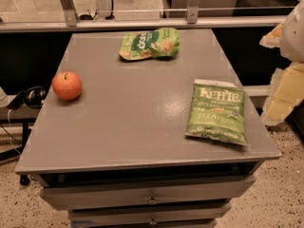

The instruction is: Move green jalapeno chip bag near apple

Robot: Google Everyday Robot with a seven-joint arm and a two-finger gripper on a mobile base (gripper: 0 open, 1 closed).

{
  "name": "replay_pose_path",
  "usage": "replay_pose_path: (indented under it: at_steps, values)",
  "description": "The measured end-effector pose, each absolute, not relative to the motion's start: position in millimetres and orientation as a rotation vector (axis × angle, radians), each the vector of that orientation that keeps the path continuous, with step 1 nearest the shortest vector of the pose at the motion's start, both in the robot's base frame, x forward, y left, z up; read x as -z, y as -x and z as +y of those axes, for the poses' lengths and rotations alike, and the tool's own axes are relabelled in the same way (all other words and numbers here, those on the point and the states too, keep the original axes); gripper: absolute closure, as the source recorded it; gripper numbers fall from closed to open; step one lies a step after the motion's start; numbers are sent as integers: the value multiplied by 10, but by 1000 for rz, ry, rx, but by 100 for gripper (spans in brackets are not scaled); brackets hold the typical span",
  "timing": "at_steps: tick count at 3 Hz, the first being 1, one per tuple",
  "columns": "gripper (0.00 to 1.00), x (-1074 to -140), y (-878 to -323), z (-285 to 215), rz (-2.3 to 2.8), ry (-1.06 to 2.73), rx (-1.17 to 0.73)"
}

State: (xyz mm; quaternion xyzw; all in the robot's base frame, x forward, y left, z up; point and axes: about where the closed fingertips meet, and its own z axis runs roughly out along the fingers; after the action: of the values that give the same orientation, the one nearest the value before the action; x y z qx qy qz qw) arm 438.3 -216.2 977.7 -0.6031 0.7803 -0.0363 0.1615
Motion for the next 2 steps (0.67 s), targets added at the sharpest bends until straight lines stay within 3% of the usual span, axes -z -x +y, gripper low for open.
replay_pose_path:
  at_steps: [2]
  values:
    - [0, -9570, -4442, -2189, 2198, 1641, 26]
